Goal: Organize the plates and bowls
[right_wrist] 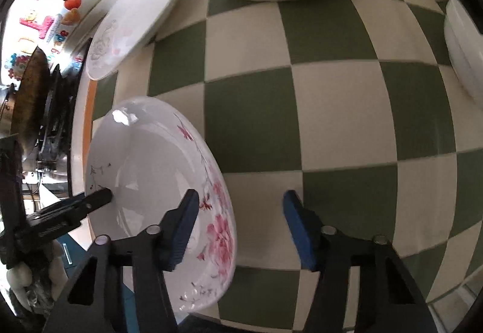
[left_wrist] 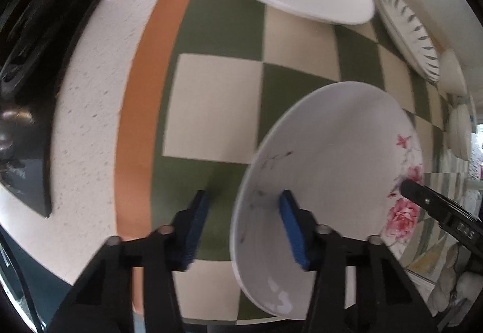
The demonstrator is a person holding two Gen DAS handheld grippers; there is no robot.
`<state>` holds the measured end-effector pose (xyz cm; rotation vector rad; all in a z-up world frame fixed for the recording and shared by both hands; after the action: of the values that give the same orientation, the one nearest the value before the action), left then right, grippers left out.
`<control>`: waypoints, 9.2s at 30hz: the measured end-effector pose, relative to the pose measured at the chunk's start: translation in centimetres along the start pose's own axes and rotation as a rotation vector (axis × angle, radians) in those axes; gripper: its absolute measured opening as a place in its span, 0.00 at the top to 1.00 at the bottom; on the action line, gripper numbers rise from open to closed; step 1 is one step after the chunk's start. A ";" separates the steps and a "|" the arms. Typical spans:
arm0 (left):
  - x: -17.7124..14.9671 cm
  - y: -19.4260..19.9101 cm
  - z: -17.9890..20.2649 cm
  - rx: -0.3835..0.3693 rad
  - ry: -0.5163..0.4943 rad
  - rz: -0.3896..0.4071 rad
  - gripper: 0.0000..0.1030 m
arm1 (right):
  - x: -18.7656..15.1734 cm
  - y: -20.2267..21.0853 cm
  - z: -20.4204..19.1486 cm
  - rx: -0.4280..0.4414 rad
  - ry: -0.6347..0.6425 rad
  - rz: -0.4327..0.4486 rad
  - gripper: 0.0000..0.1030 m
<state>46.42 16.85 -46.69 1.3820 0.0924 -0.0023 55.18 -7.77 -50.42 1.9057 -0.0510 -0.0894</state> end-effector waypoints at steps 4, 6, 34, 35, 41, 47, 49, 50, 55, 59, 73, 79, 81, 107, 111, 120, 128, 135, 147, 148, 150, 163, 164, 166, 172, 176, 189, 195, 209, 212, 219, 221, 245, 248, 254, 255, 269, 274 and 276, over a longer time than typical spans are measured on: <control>-0.5 0.7 1.1 0.006 -0.014 0.006 0.70 | -0.2 -0.3 -0.7 0.055 0.002 -0.015 0.84; -0.8 1.1 1.4 0.014 -0.009 0.002 0.70 | 0.0 -0.2 -1.2 0.025 0.029 0.000 0.84; 1.1 1.0 15.5 0.038 -0.112 0.022 0.70 | 0.6 5.6 6.2 0.030 0.017 0.060 0.84; 1.7 0.5 15.8 0.043 -0.116 0.017 0.70 | 0.7 5.5 6.6 0.030 0.013 0.057 0.84; 1.9 -1.3 15.6 0.068 -0.122 0.003 0.70 | 0.9 4.8 9.2 0.033 -0.005 0.039 0.84; 2.2 -1.2 15.1 0.093 -0.115 0.007 0.70 | 0.6 4.1 10.4 0.043 0.001 0.015 0.84; 2.4 -1.1 15.1 0.097 -0.109 0.006 0.70 | 0.6 3.9 10.5 0.049 0.007 0.004 0.84; 2.5 -1.1 15.2 0.097 -0.104 0.005 0.70 | 0.6 3.8 10.5 0.051 0.007 0.001 0.84; 3.4 2.3 14.0 0.093 -0.034 0.065 0.70 | 1.0 4.6 11.2 0.068 -0.034 -0.052 0.84; 4.7 8.0 10.8 0.050 0.089 0.186 0.67 | 2.0 9.6 10.3 0.054 -0.016 0.020 0.81; 16.9 5.8 -1.4 -0.041 0.325 0.179 0.55 | 20.0 6.5 -7.8 0.158 0.221 0.073 0.44; 19.3 2.5 -2.7 -0.051 0.302 0.110 0.55 | 26.6 0.1 -10.0 0.043 0.248 0.027 0.45; 19.8 2.0 -2.7 -0.057 0.289 0.103 0.57 | 27.8 -1.3 -10.2 0.020 0.248 0.007 0.46; 16.3 8.7 0.7 -0.106 0.117 0.192 0.77 | 23.0 2.3 -7.9 0.134 0.139 -0.015 0.83; 14.0 10.4 2.9 -0.111 0.077 0.204 0.77 | 20.2 5.4 -6.7 0.161 0.122 0.010 0.84; 7.8 9.2 9.0 -0.108 -0.021 0.154 0.77 | 12.3 10.4 -1.0 0.158 0.079 0.048 0.84; 2.9 5.2 13.1 -0.096 -0.105 0.050 0.77 | 5.3 10.8 5.1 0.151 -0.004 0.039 0.84; 1.6 2.1 15.6 -0.073 -0.172 -0.004 0.77 | 1.2 8.9 10.3 0.130 -0.098 0.028 0.84; 1.3 -0.7 16.8 -0.015 -0.213 -0.059 0.77 | -0.9 7.3 12.9 0.110 -0.123 0.010 0.84; 1.3 -1.0 16.8 -0.008 -0.213 -0.064 0.77 | -0.9 7.3 12.9 0.108 -0.124 0.009 0.84; 1.3 -1.3 16.9 -0.010 -0.216 -0.063 0.77 | -0.8 7.2 12.9 0.113 -0.127 0.005 0.84; 1.7 -1.0 17.2 -0.009 -0.164 -0.126 0.77 | -0.3 7.4 12.7 0.112 -0.155 -0.045 0.82; 1.7 -0.9 17.1 -0.010 -0.161 -0.128 0.77 | -0.2 7.4 12.8 0.112 -0.159 -0.049 0.82; 1.7 -0.4 17.1 -0.003 -0.158 -0.137 0.77 | -0.1 7.7 12.8 0.113 -0.166 -0.047 0.82; 2.2 2.5 17.8 -0.027 -0.155 -0.100 0.77 | 1.1 9.9 12.7 0.128 -0.173 -0.013 0.82; 5.0 5.2 18.6 -0.050 -0.142 -0.026 0.76 | 3.3 12.4 11.7 0.131 -0.155 0.035 0.82; 20.5 2.3 19.2 -0.100 -0.077 -0.021 0.74 | 18.3 12.0 12.4 0.024 -0.181 0.082 0.67; 23.7 -1.6 19.5 -0.130 -0.067 -0.105 0.74 | 22.1 7.9 13.7 -0.018 -0.201 0.010 0.67; 24.6 -1.7 20.7 -0.089 -0.139 -0.028 0.83 | 23.1 6.2 13.6 -0.002 -0.159 0.032 0.91; 24.0 -1.2 21.0 -0.073 -0.147 -0.015 0.83 | 22.8 6.5 13.2 -0.007 -0.135 0.039 0.91; 22.6 0.9 21.0 -0.058 -0.167 0.032 0.83 | 21.4 7.9 12.0 0.004 -0.102 0.058 0.92; 22.2 1.9 20.7 -0.063 -0.167 0.046 0.83 | 20.9 8.8 11.6 0.009 -0.090 0.068 0.92; 10.8 10.6 20.6 -0.111 -0.161 0.153 0.83 | 8.4 18.7 8.0 0.099 0.035 0.152 0.92; 9.1 10.1 20.0 -0.111 -0.150 0.140 0.83 | 6.8 18.5 8.0 0.106 0.043 0.144 0.92; 5.9 8.5 18.4 -0.109 -0.112 0.100 0.82 | 3.6 16.4 7.9 0.113 0.060 0.099 0.92; 5.5 8.2 18.2 -0.108 -0.109 0.096 0.82 | 3.1 15.9 8.0 0.116 0.058 0.090 0.92; 2.5 2.1 16.4 -0.074 -0.049 -0.008 0.83 | -0.5 9.3 9.2 0.085 0.066 -0.013 0.92; 2.3 1.3 16.9 -0.053 -0.049 -0.013 0.83 | -0.8 7.8 10.0 0.088 0.052 -0.034 0.92; 2.3 1.0 16.9 -0.038 -0.050 -0.013 0.83 | -0.8 7.4 10.1 0.087 0.052 -0.040 0.92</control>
<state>49.81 0.61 -42.77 1.3425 0.0595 -0.0453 53.54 -19.70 -46.72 1.9959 0.0186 -0.0649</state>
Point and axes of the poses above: each gripper's, at about its wrist camera, not at the fingertips, and y roughly against the way its jaws point, z to its right, x to its top, the point moved 8 cm from there along -y, roughly the way its jaws point, and after that the axes turned 5 degrees about -z, right-handed, at the moved point
